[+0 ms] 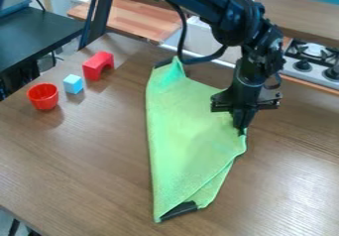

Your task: Unfold the cloth from left to righ

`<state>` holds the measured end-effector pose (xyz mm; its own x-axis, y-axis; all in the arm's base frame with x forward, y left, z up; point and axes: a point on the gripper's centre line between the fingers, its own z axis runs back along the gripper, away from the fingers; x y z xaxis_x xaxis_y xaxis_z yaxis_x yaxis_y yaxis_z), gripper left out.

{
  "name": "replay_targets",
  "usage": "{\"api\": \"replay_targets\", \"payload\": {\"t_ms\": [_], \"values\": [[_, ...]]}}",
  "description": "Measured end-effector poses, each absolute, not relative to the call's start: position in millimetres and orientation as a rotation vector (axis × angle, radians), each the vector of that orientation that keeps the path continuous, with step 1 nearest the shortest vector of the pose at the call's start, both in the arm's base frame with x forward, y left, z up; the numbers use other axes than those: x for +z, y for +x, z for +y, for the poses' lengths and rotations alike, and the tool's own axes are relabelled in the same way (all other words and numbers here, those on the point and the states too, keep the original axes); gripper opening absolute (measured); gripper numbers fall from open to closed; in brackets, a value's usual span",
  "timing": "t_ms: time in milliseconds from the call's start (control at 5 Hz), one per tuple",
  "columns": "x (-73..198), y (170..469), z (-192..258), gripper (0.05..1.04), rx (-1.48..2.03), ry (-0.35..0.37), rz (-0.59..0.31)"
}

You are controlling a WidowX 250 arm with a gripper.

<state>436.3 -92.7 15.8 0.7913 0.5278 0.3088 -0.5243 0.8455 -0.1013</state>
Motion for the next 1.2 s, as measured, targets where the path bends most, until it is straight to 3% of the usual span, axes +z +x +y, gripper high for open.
{"api": "replay_targets", "payload": {"t_ms": [400, 600, 800, 1200], "values": [[62.2, 418.3, -61.9, 0.049, 0.597, -0.117, -0.378], [64.3, 405.7, -40.1, 0.049, 0.603, -0.123, -0.376], [47.9, 390.8, -15.9, 0.049, 0.613, -0.107, -0.328], [58.2, 354.9, 40.8, 0.049, 0.653, -0.173, -0.33]]}}
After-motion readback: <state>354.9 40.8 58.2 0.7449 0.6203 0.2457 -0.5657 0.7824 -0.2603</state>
